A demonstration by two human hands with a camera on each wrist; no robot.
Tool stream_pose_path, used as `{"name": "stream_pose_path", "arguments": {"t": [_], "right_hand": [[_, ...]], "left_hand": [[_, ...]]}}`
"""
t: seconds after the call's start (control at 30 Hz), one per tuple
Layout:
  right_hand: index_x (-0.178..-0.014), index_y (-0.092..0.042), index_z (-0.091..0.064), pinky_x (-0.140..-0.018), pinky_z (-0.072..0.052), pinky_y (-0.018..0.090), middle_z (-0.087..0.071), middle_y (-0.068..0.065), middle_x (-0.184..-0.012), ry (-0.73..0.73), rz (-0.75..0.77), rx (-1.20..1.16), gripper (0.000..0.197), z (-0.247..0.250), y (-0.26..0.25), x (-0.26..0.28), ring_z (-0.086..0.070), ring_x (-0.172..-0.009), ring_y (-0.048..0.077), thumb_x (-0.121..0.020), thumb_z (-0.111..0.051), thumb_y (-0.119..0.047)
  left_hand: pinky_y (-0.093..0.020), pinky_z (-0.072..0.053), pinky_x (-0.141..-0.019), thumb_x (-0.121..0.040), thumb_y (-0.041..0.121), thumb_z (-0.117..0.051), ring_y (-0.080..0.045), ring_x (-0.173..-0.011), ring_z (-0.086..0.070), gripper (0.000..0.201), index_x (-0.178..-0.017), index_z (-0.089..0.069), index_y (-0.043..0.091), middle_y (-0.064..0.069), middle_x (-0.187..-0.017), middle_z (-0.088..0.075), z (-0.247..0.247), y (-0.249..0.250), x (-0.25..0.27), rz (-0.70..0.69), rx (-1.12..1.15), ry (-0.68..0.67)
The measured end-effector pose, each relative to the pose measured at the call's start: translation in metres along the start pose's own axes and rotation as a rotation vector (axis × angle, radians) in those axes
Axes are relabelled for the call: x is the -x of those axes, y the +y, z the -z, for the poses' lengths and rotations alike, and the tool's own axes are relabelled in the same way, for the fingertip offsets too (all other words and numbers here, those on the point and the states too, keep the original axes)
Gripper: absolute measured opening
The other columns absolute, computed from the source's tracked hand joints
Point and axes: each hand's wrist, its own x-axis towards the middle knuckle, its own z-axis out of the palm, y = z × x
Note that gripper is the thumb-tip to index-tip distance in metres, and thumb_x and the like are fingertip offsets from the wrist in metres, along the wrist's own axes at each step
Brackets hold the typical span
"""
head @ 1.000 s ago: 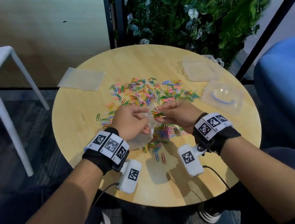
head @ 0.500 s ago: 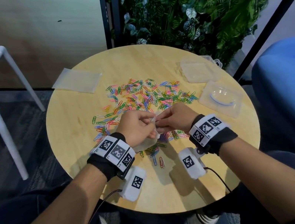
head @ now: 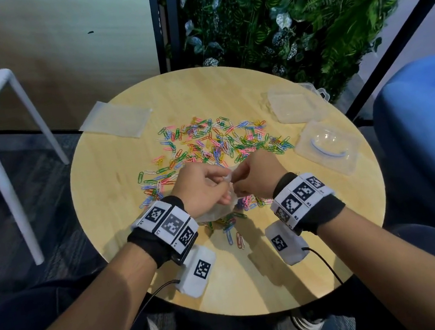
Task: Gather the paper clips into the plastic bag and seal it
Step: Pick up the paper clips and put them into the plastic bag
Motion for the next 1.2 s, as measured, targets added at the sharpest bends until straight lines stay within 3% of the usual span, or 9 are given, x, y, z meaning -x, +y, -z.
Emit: {"name": "stream_pose_path", "arguments": {"t": [0.17,0.37,0.47,0.53,0.63,0.83,0.97,1.07,1.2], "right_hand": [[-0.078,-0.013,-0.076,-0.075,-0.06,0.036,-0.07,0.005,-0.074,-0.17,-0.023,-0.058,0.02,-0.001,-0.004,-0.002,-0.068,-0.077,0.021,-0.075,-0.068,0.005],[-0.089,0.003,-0.073,-0.07,-0.062,0.04,-0.072,0.023,-0.087,0.006,0.009,-0.531,0.008,0.02,0.012,0.007,-0.07,-0.071,0.03,-0.085,-0.066,0.003],[-0.106,-0.013,-0.071,-0.086,-0.057,0.038,-0.071,0.012,-0.105,0.157,-0.055,-0.057,0.019,0.037,0.048,-0.004,-0.068,-0.092,0.029,-0.088,-0.065,-0.014],[-0.134,-0.017,-0.054,-0.093,-0.047,0.033,-0.062,0.012,-0.128,0.052,-0.203,0.283,0.043,0.04,0.066,-0.004,-0.06,-0.112,0.029,-0.092,-0.059,-0.028],[-0.147,-0.01,-0.033,-0.095,-0.043,0.033,-0.049,0.015,-0.142,-0.103,-0.302,0.346,0.06,0.024,0.072,0.001,-0.051,-0.125,0.032,-0.097,-0.049,-0.039],[-0.149,-0.012,-0.027,-0.099,-0.042,0.037,-0.047,0.014,-0.143,-0.104,-0.058,0.347,0.078,-0.018,0.043,0.0,-0.05,-0.126,0.031,-0.09,-0.057,-0.052],[-0.138,-0.021,-0.046,-0.088,-0.048,0.034,-0.057,0.01,-0.125,-0.14,0.052,0.531,0.063,-0.035,0.029,-0.003,-0.057,-0.11,0.028,-0.084,-0.067,-0.045],[-0.119,-0.017,-0.065,-0.076,-0.052,0.031,-0.064,0.012,-0.109,-0.063,0.064,0.609,0.032,-0.035,0.023,-0.003,-0.063,-0.095,0.029,-0.087,-0.06,-0.016],[-0.106,-0.016,-0.074,-0.07,-0.049,0.027,-0.069,0.01,-0.102,-0.01,0.034,0.579,0.03,-0.027,0.028,-0.006,-0.064,-0.088,0.028,-0.085,-0.057,-0.005]], "left_hand": [[-0.014,-0.054,-0.059,-0.089,0.002,-0.065,-0.005,-0.05,-0.068,0.026,-0.115,-0.07,0.007,-0.004,-0.085,-0.072,0.002,0.0,0.0,0.01,-0.014,0.01],[-0.017,-0.057,-0.063,-0.087,-0.002,-0.062,-0.007,-0.05,-0.069,0.027,-0.112,-0.07,0.004,-0.005,-0.07,-0.073,0.011,0.002,0.002,0.012,0.009,0.055],[-0.023,-0.059,-0.068,-0.086,-0.001,-0.063,-0.016,-0.056,-0.072,0.027,-0.112,-0.07,0.005,-0.009,-0.07,-0.075,0.017,-0.001,-0.001,0.04,0.03,0.083],[-0.028,-0.061,-0.07,-0.086,-0.001,-0.064,-0.022,-0.06,-0.073,0.027,-0.11,-0.07,0.005,-0.009,-0.069,-0.075,0.019,-0.002,-0.003,0.052,0.051,0.095],[-0.03,-0.061,-0.069,-0.086,-0.002,-0.064,-0.024,-0.06,-0.073,0.026,-0.11,-0.07,0.005,-0.01,-0.069,-0.074,0.019,-0.001,-0.003,0.064,0.068,0.092],[-0.026,-0.06,-0.066,-0.086,-0.001,-0.063,-0.021,-0.06,-0.073,0.027,-0.111,-0.07,0.007,-0.008,-0.069,-0.074,0.018,-0.001,0.0,0.078,0.06,0.071],[-0.031,-0.062,-0.07,-0.086,-0.002,-0.063,-0.024,-0.062,-0.074,0.028,-0.112,-0.07,0.007,-0.009,-0.068,-0.074,0.021,-0.003,0.004,0.09,0.079,0.073],[-0.029,-0.061,-0.07,-0.085,-0.002,-0.062,-0.023,-0.062,-0.074,0.029,-0.112,-0.069,0.007,-0.008,-0.067,-0.074,0.022,-0.005,0.005,0.09,0.065,0.063],[-0.026,-0.06,-0.07,-0.086,-0.001,-0.062,-0.02,-0.06,-0.073,0.03,-0.113,-0.069,0.007,-0.006,-0.067,-0.074,0.021,-0.003,0.006,0.091,0.054,0.043]]}}
